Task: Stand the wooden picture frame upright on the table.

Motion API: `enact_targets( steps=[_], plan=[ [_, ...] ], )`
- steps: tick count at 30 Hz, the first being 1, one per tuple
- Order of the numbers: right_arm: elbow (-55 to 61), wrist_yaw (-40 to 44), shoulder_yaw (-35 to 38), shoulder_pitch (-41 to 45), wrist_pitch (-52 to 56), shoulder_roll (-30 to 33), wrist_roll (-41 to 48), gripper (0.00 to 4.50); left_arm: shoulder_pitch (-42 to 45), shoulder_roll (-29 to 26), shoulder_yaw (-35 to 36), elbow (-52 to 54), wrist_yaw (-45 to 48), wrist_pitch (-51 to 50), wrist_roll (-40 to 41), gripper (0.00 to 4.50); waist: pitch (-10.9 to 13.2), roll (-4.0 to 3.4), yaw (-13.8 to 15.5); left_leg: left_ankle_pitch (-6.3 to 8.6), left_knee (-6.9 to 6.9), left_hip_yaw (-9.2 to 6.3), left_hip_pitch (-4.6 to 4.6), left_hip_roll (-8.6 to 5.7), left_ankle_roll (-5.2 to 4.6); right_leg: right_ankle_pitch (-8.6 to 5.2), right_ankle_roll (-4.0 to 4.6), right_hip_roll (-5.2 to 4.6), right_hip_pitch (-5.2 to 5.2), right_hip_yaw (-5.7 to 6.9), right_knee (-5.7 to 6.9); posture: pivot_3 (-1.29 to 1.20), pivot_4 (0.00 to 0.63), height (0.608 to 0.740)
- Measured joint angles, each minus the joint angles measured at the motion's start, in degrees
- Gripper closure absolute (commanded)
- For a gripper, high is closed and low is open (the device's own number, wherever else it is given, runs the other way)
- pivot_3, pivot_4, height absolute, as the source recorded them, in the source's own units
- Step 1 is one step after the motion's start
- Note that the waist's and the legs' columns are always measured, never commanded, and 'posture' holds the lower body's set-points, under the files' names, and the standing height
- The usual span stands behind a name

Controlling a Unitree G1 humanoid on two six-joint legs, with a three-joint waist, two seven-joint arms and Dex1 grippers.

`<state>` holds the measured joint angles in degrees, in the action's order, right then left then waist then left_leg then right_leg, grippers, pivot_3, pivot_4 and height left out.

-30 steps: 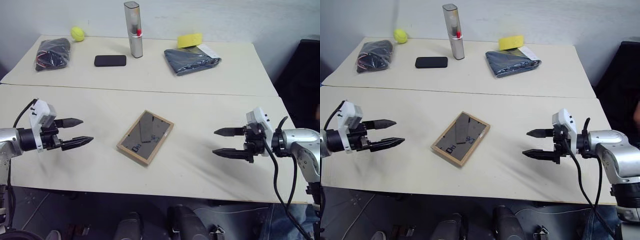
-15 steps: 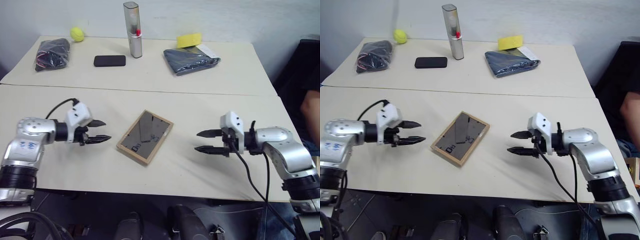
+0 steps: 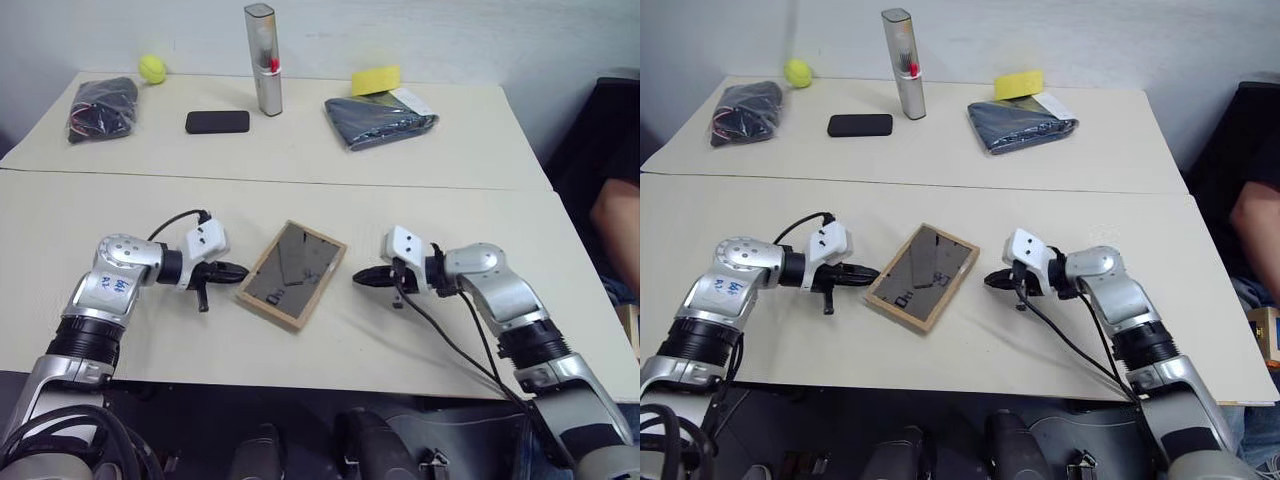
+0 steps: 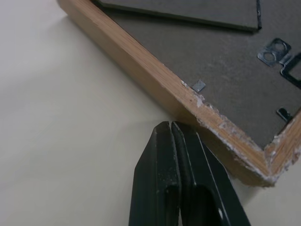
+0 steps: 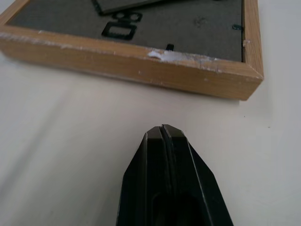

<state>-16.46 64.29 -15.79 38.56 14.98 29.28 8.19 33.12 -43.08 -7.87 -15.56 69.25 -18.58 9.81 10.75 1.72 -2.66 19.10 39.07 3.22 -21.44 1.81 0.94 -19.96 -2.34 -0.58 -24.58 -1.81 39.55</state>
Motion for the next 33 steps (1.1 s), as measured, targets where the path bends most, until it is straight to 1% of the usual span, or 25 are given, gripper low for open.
enact_targets(
  steps=[3, 6, 7, 10, 12, 14, 18, 21, 22, 27, 30, 33],
  plan=[
    [-2.1, -1.0, 0.0, 1.4, -0.8, -1.1, -1.3, 4.5, -0.9, 2.4, 0.5, 5.4, 0.6, -8.2, 5.2, 4.45, 0.0, 0.0, 0.0, 0.0, 0.03, -0.02, -0.01, 0.0, 0.0, 0.01, -0.01, -0.01, 0.01, 0.01, 0.01, 0.0, 0.15, 0.74],
    [-3.3, -1.1, 0.0, 2.4, -2.4, -1.2, -2.6, 4.5, -1.2, 2.6, 1.7, 8.4, -0.9, -14.7, 7.9, 4.45, 0.0, 0.0, -0.1, 0.0, 0.04, -0.02, -0.01, -0.01, 0.0, 0.01, -0.01, 0.0, 0.01, 0.0, 0.02, 0.0, 0.15, 0.74],
    [-3.3, -0.8, 0.0, 2.7, -2.8, -1.0, -2.8, 4.5, -1.2, 2.6, 2.6, 8.3, -1.7, -17.2, 8.4, 4.27, 0.0, 0.0, -0.3, 0.0, 0.04, -0.02, -0.01, -0.01, 0.0, 0.01, -0.01, 0.01, 0.01, 0.0, 0.04, 0.0, 0.15, 0.74],
    [-2.8, 0.8, -0.1, 2.8, -4.0, 1.5, -4.2, 4.5, -1.8, 1.0, 4.2, 8.2, -3.0, -28.5, 11.7, 3.56, 0.0, 0.0, -0.7, 0.0, 0.02, -0.02, 0.01, 0.0, 0.0, 0.01, -0.01, 0.04, 0.0, -0.02, 0.07, 0.0, 0.15, 0.74],
    [-0.7, 2.8, -0.4, 2.4, -4.6, 4.0, -5.4, 4.5, -2.4, -1.2, 4.9, 7.5, -3.5, -39.5, 14.6, 2.87, 0.0, 0.0, -0.7, 0.0, 0.02, -0.05, 0.0, 0.0, 0.0, 0.01, -0.01, 0.05, 0.0, -0.01, 0.09, 0.0, 0.15, 0.74],
    [1.8, 4.2, -1.4, 2.1, -5.0, 5.1, -6.3, 4.5, -2.2, -1.3, 6.6, 7.5, -4.2, -46.7, 17.2, 2.28, 0.0, 0.0, -0.7, 0.0, 0.03, -0.06, 0.03, -0.01, 0.0, 0.01, -0.01, 0.04, 0.02, -0.01, 0.08, 0.0, 0.15, 0.74],
    [7.4, 6.7, -4.5, 0.2, -6.4, 7.0, -8.7, 4.5, -1.1, 1.4, 12.2, 6.8, -8.6, -60.6, 21.8, 1.09, 0.0, 0.0, -0.4, 0.0, 0.04, -0.08, 0.02, -0.03, 0.01, 0.01, -0.01, 0.02, 0.04, 0.01, 0.07, 0.0, 0.15, 0.74],
    [9.5, 7.6, -5.8, -0.3, -7.4, 7.4, -9.8, 4.5, -0.8, 3.7, 14.8, 7.7, -11.7, -65.3, 23.8, 0.16, 0.0, -0.01, -0.3, -0.01, 0.06, -0.08, 0.06, -0.04, 0.03, 0.01, -0.01, -0.01, 0.07, 0.01, 0.08, 0.0, 0.15, 0.74],
    [9.8, 7.6, -6.3, -0.3, -7.8, 7.5, -10.4, 4.5, -0.9, 4.2, 15.2, 8.5, -12.5, -65.8, 24.1, 0.02, 0.0, -0.02, -0.3, -0.01, 0.06, -0.08, 0.1, -0.04, 0.03, 0.01, -0.01, -0.01, 0.11, 0.01, 0.08, 0.0, 0.15, 0.74],
    [10.9, 7.6, -6.9, -0.4, -8.1, 6.9, -11.5, 4.5, -3.7, 5.2, 14.0, 15.3, -15.1, -63.5, 24.9, 0.02, -0.1, -0.06, 0.0, 0.0, 0.06, -0.08, 0.18, -0.06, 0.07, 0.01, -0.01, -0.04, 0.19, 0.01, 0.04, 0.0, 0.15, 0.74],
    [11.8, 7.3, -7.9, -0.6, -6.9, 5.2, -11.7, 4.5, -3.8, 8.2, 13.4, 15.9, -16.8, -63.4, 25.3, 0.02, -0.3, -0.28, 0.5, 0.0, 0.06, -0.07, 0.22, -0.08, 0.06, 0.01, -0.02, -0.05, 0.24, 0.0, 0.0, 0.0, 0.15, 0.74],
    [12.1, 6.7, -8.4, -0.6, -5.4, 3.7, -11.8, 4.5, -2.2, 11.3, 13.5, 14.9, -18.8, -64.1, 25.7, 0.02, -0.3, -0.31, 1.2, 0.0, 0.11, -0.11, 0.26, -0.11, 0.05, 0.01, -0.03, -0.06, 0.32, 0.01, -0.01, 0.0, 0.15, 0.74]
  ],
)
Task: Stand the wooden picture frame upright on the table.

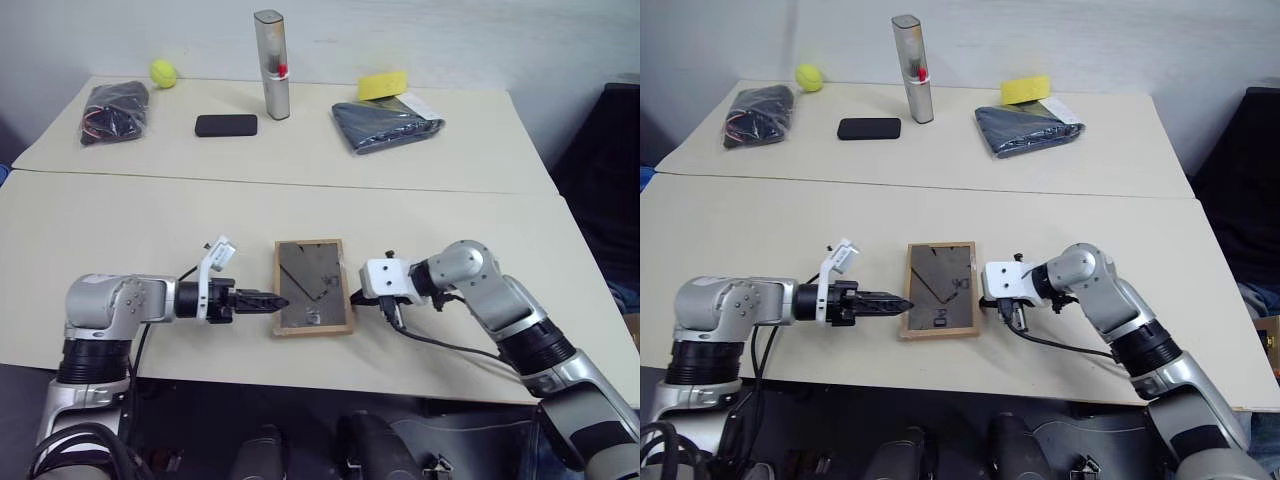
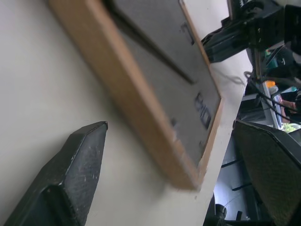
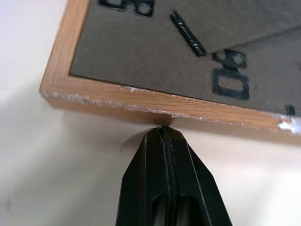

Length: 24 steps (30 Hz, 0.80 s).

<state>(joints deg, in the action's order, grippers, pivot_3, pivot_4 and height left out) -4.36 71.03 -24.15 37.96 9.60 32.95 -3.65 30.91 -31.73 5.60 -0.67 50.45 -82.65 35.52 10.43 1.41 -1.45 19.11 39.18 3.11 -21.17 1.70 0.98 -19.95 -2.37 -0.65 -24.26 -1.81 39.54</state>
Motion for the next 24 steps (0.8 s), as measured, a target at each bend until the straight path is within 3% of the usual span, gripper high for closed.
enact_targets(
  steps=[7, 10, 18, 19, 21, 24],
  plan=[
    [0.8, -1.3, -0.2, -0.2, 1.1, -0.7, -0.1, 4.5, 1.0, 4.7, -0.1, -0.6, -1.4, -4.4, 3.1, 0.02, 0.0, 0.0, -0.2, 0.04, 0.01, -0.1, -0.08, -0.02, -0.05, 0.02, -0.04, 0.02, 0.04, 0.01, -0.04, 0.0, 0.15, 0.74],
    [1.2, -1.8, -0.1, -0.6, 1.1, -0.6, -0.1, 4.5, 1.0, 4.5, -0.4, -1.2, -1.2, -5.6, 4.0, 0.59, 0.0, 0.0, -0.4, 0.0, 0.01, -0.1, -0.07, -0.01, 0.01, 0.02, -0.04, 0.04, 0.0, -0.01, -0.05, 0.0, 0.15, 0.74],
    [1.8, -2.6, 0.9, -1.1, 2.6, 0.4, 1.0, 4.5, 4.1, -0.2, 0.4, -7.0, 1.7, -2.2, 5.1, 3.01, 0.0, 0.03, -0.7, -0.05, 0.01, -0.09, -0.12, 0.01, 0.1, 0.02, -0.04, 0.09, -0.1, -0.02, 0.02, 0.0, 0.15, 0.74],
    [1.8, -2.6, 1.5, -1.1, 3.3, 0.4, 1.4, 4.33, 4.5, -0.5, 0.6, -7.2, 1.8, -1.9, 5.2, 3.25, 0.0, 0.03, -0.7, -0.05, 0.01, -0.09, -0.14, 0.01, 0.1, 0.02, -0.04, 0.08, -0.12, -0.02, 0.02, 0.0, 0.15, 0.74],
    [2.3, -2.2, 3.9, -1.1, 6.9, 0.8, 3.9, 3.95, 5.0, -1.2, 0.7, -7.2, 2.4, -1.3, 5.6, 3.25, 0.0, 0.03, -0.6, -0.05, -0.01, -0.09, -0.16, 0.01, 0.1, 0.02, -0.04, 0.08, -0.14, -0.03, 0.01, 0.0, 0.15, 0.74],
    [4.8, -0.3, 7.6, -0.6, 13.6, 2.7, 8.9, 2.95, 4.9, -2.1, 0.7, -6.8, 3.3, -1.0, 6.4, 3.25, 0.0, 0.02, -0.6, -0.05, -0.01, -0.09, -0.22, 0.02, 0.1, 0.02, -0.04, 0.08, -0.21, -0.03, 0.02, 0.0, 0.15, 0.74]
  ],
)
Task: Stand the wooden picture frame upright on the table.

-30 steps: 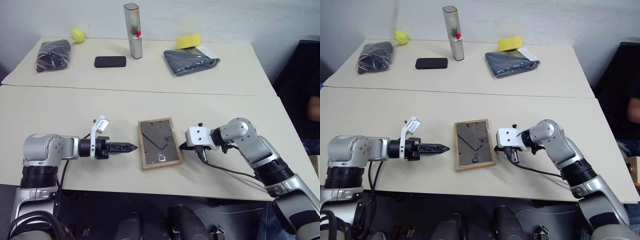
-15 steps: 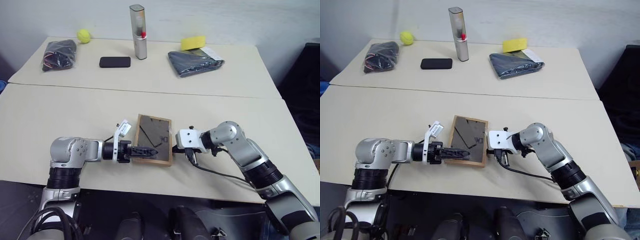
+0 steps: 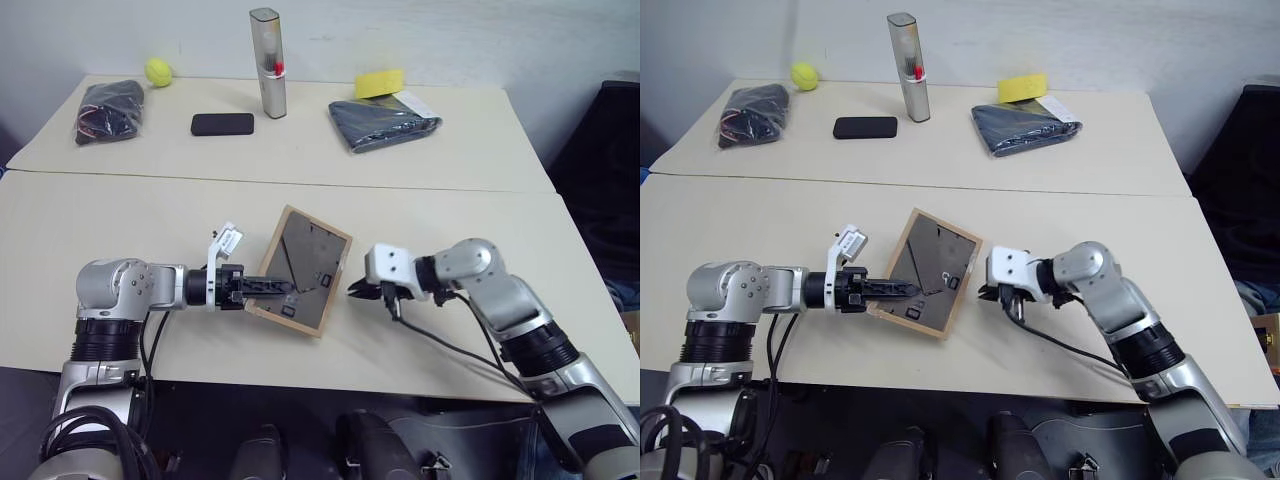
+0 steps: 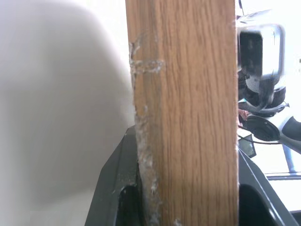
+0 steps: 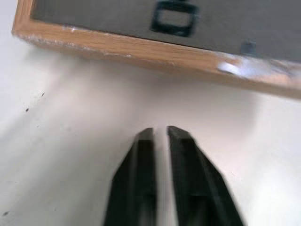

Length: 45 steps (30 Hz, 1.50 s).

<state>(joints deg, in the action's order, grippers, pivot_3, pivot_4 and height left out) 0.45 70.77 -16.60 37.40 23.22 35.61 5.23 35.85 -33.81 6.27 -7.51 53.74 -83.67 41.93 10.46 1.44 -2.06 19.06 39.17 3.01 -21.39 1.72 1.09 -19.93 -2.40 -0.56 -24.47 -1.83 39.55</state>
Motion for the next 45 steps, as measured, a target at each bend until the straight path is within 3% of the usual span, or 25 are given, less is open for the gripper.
enact_targets(
  steps=[6, 9, 13, 20, 25, 29, 33, 37, 39, 42, 45],
  plan=[
    [4.1, 1.0, 9.2, 6.0, 15.8, 0.9, 13.2, 0.89, 0.0, -1.1, 0.0, 2.5, 0.4, 0.6, 1.6, 3.25, 0.0, 0.0, -0.1, 0.0, -0.02, -0.01, 0.0, 0.02, 0.0, 0.0, 0.0, 0.0, -0.01, 0.0, 0.01, 0.0, 0.15, 0.74],
    [5.5, -1.4, 11.7, 8.0, 23.2, -1.8, 18.8, 0.02, -0.2, -2.3, 0.0, 3.9, 0.6, 1.4, 1.7, 3.25, 0.0, 0.0, -0.3, 0.0, -0.04, -0.01, -0.01, 0.03, 0.0, 0.0, 0.0, 0.0, -0.03, 0.0, 0.01, 0.0, 0.15, 0.74],
    [5.9, -6.9, 11.8, 9.1, 27.5, -7.6, 21.6, 0.0, 0.1, -2.2, 0.1, 6.1, 0.6, 1.5, 3.7, 3.25, 0.0, 0.0, -0.2, 0.0, -0.04, -0.01, -0.05, 0.02, 0.0, 0.0, 0.0, -0.01, -0.06, 0.0, 0.0, 0.0, 0.15, 0.74],
    [8.7, -9.4, 8.7, 9.1, 28.3, -11.8, 24.2, 0.0, 2.5, -2.2, 0.1, 6.6, -0.7, 1.5, 4.4, 3.25, 0.0, 0.0, -0.2, 0.01, -0.04, -0.02, -0.11, 0.01, -0.01, 0.0, 0.0, -0.01, -0.1, 0.01, -0.02, 0.0, 0.15, 0.74],
    [13.5, -9.8, 8.6, 8.4, 30.7, -12.0, 29.8, 0.0, 3.5, -3.0, -1.2, 2.7, -0.5, 4.4, 3.6, 3.25, 0.0, 0.0, -0.4, 0.0, -0.04, -0.03, -0.11, 0.01, -0.01, 0.0, 0.0, -0.01, -0.1, 0.02, -0.02, 0.0, 0.15, 0.74],
    [15.1, -11.0, 8.7, 7.2, 29.0, -8.6, 29.1, 0.0, 4.0, -3.3, -2.5, 0.8, 0.2, 5.4, 3.4, 3.25, 0.0, 0.0, -0.2, 0.01, -0.04, -0.04, -0.13, 0.0, -0.03, 0.0, 0.0, -0.03, -0.11, 0.02, -0.06, 0.0, 0.15, 0.74],
    [14.2, -12.0, 8.7, 3.2, 19.6, 0.7, 20.5, 0.0, 4.4, -4.0, -2.0, -0.4, 0.3, 4.9, 3.6, 3.25, 0.0, 0.01, 0.3, 0.06, -0.05, -0.02, -0.17, -0.03, -0.1, 0.0, 0.0, -0.03, -0.1, 0.01, -0.15, 0.0, 0.15, 0.74],
    [9.9, -12.3, 7.8, -3.9, -3.7, 6.0, 7.9, 0.0, 6.7, -3.3, 0.8, -2.5, -0.3, 3.7, 4.3, 3.25, 0.0, 0.07, 0.4, 0.05, -0.06, 0.0, -0.18, -0.03, -0.1, 0.0, -0.01, 0.03, -0.09, 0.0, -0.18, 0.0, 0.15, 0.74],
    [3.9, -17.3, 6.8, -5.4, -23.2, 6.1, -1.3, 0.0, 7.3, -3.3, 1.7, -2.5, 0.0, 3.3, 5.2, 3.25, 0.1, 0.07, -0.2, 0.05, -0.05, 0.09, -0.17, -0.05, -0.1, 0.02, -0.04, 0.05, -0.12, -0.12, -0.12, 0.0, 0.15, 0.74],
    [-5.8, -31.0, 5.6, -3.5, -56.6, 4.8, -17.8, 0.0, 7.4, -3.6, 1.6, -2.1, 1.7, 2.2, 6.6, 3.25, 0.1, 0.09, -1.2, 0.01, -0.05, 0.13, -0.11, -0.01, -0.01, 0.02, -0.05, 0.12, -0.13, -0.17, -0.04, 0.0, 0.15, 0.74],
    [-12.1, -42.4, 5.4, 0.5, -70.9, 1.9, -28.9, 0.0, 7.5, -3.8, 1.4, -1.7, 2.4, 1.2, 7.4, 3.25, 0.1, 0.11, -1.9, -0.05, -0.06, 0.16, -0.03, 0.01, 0.09, 0.01, -0.04, 0.15, -0.15, -0.23, 0.08, 0.0, 0.15, 0.74]
  ],
)
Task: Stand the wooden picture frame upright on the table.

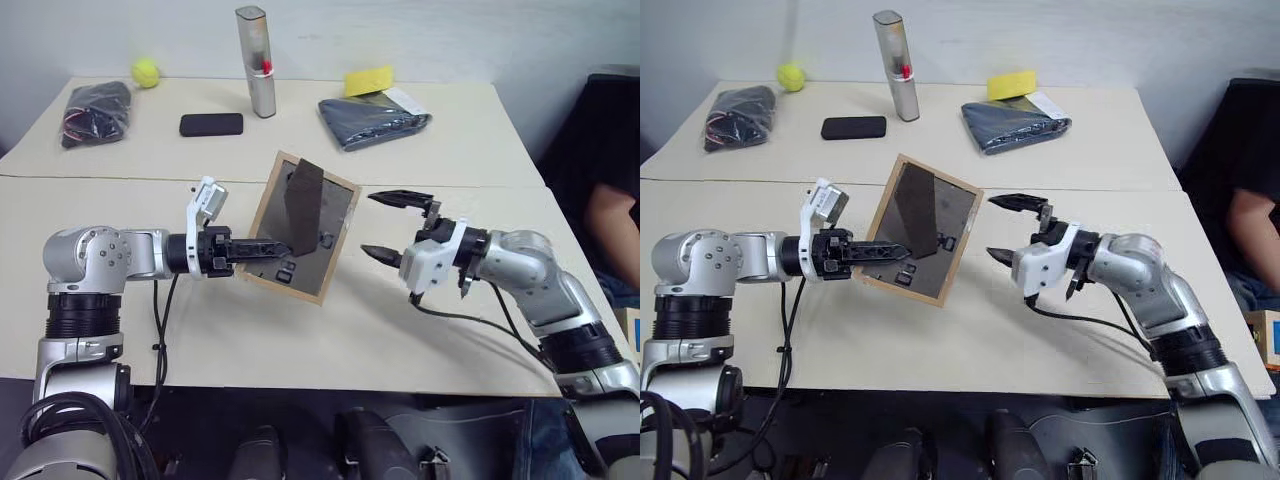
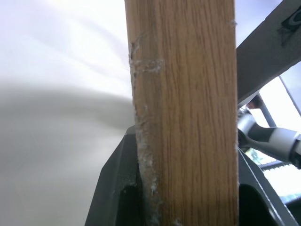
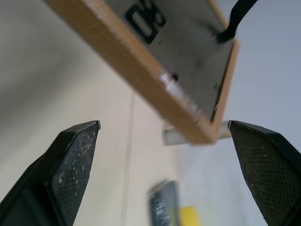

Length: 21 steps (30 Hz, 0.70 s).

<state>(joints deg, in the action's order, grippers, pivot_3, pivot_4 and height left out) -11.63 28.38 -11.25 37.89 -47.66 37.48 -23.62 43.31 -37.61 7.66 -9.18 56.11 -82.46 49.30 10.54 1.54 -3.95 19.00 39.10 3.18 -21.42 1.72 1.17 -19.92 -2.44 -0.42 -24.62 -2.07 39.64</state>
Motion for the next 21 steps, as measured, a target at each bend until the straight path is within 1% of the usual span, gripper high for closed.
enact_targets(
  steps=[1, 4, 6, 8, 9, 10, 12, 13, 15, 18, 19, 21],
  plan=[
    [-2.0, -4.1, 0.0, 1.5, -3.5, -0.9, -4.0, 0.0, 0.0, -0.2, -0.1, 0.1, 0.1, -0.3, 0.0, 3.25, 0.0, 0.0, -0.1, -0.01, 0.01, 0.0, 0.01, 0.0, 0.01, -0.01, 0.01, 0.0, 0.0, 0.0, 0.03, 0.0, 0.15, 0.74],
    [-7.0, -14.9, -1.5, 5.2, -8.6, -3.8, -15.0, 0.63, 0.2, -0.7, -0.1, 0.1, 0.2, -1.0, 0.3, 3.25, 0.0, 0.0, -0.4, -0.01, 0.02, -0.01, 0.02, 0.02, 0.02, -0.02, 0.03, -0.01, 0.01, 0.01, 0.04, 0.0, 0.15, 0.74],
    [-10.3, -22.0, -2.9, 7.1, -9.7, -6.4, -21.5, 1.35, 0.8, -0.6, 0.0, 0.3, 0.3, -1.5, 0.9, 3.25, 0.0, 0.0, -0.6, -0.03, 0.02, -0.01, 0.02, 0.02, 0.04, -0.03, 0.06, -0.02, -0.01, 0.01, 0.08, 0.0, 0.15, 0.74],
    [-12.9, -28.0, -5.0, 9.1, -9.8, -7.6, -26.4, 1.96, 1.1, -0.6, 0.1, 0.5, 0.2, -2.2, 1.0, 3.25, 0.0, 0.0, -0.7, -0.04, 0.02, 0.0, 0.02, 0.01, 0.05, -0.04, 0.06, -0.02, -0.03, 0.0, 0.11, 0.0, 0.15, 0.74],
    [-13.6, -31.0, -5.5, 10.0, -9.8, -7.6, -28.4, 2.3, 1.1, -0.6, 0.4, 0.0, 0.0, -3.1, 1.2, 2.9, 0.0, 0.0, -0.7, -0.04, 0.02, 0.0, 0.02, 0.01, 0.05, -0.04, 0.06, -0.03, -0.03, 0.0, 0.12, 0.0, 0.15, 0.74],
    [-14.6, -33.9, -6.4, 11.2, -9.4, -7.6, -30.5, 2.52, 1.1, -0.5, 1.1, -0.5, -0.2, -3.9, 1.8, 2.53, 0.0, 0.0, -0.8, -0.05, 0.03, 0.0, 0.02, 0.01, 0.06, -0.04, 0.07, -0.02, -0.04, 0.01, 0.13, 0.0, 0.15, 0.74],
    [-16.5, -36.6, -7.4, 13.0, -8.1, -7.7, -33.2, 3.01, 1.5, 0.0, 1.3, -0.4, -1.1, -4.6, 2.0, 1.99, 0.0, 0.0, -0.8, -0.06, 0.03, 0.0, 0.04, 0.01, 0.07, -0.04, 0.07, -0.03, -0.02, 0.01, 0.13, 0.0, 0.15, 0.74],
    [-18.1, -37.5, -8.7, 13.7, -7.8, -7.9, -33.7, 3.26, 1.7, 0.1, 1.5, 0.0, -1.4, -5.2, 2.4, 1.64, 0.0, 0.02, -0.8, -0.06, 0.03, -0.02, 0.05, 0.02, 0.08, -0.04, 0.08, -0.02, 0.0, 0.02, 0.12, 0.0, 0.15, 0.74],
    [-20.8, -38.6, -9.1, 14.1, -6.7, -8.9, -33.6, 3.26, 1.6, -0.1, 1.4, 0.9, -1.8, -6.3, 2.5, 1.02, 0.0, 0.02, -0.9, -0.06, 0.01, 0.02, 0.06, 0.0, 0.08, -0.04, 0.08, -0.02, -0.02, -0.01, 0.14, 0.0, 0.15, 0.74],
    [-23.4, -38.7, -10.3, 15.5, -6.4, -8.6, -33.0, 3.26, 0.8, -3.4, 2.8, 3.5, -2.2, -7.6, 3.2, 0.12, 0.0, 0.04, -1.3, -0.08, -0.01, 0.02, 0.06, 0.02, 0.11, -0.05, 0.08, 0.0, -0.06, -0.03, 0.16, 0.0, 0.15, 0.74],
    [-24.1, -38.5, -10.7, 16.0, -6.8, -8.5, -32.2, 3.26, 0.2, -5.5, 4.1, 4.7, -2.2, -7.6, 3.6, 0.0, 0.0, 0.04, -1.6, -0.09, -0.03, 0.01, 0.07, 0.03, 0.13, -0.06, 0.11, 0.01, -0.06, -0.02, 0.17, 0.0, 0.15, 0.74],
    [-25.4, -36.8, -11.1, 16.4, -7.6, -7.9, -30.2, 3.26, -2.5, -10.8, 8.0, 7.4, -1.5, -6.4, 4.0, 0.0, 0.0, 0.04, -2.0, -0.1, -0.07, 0.01, 0.12, 0.02, 0.15, -0.08, 0.15, 0.01, -0.05, -0.03, 0.19, 0.0, 0.15, 0.74]
  ],
)
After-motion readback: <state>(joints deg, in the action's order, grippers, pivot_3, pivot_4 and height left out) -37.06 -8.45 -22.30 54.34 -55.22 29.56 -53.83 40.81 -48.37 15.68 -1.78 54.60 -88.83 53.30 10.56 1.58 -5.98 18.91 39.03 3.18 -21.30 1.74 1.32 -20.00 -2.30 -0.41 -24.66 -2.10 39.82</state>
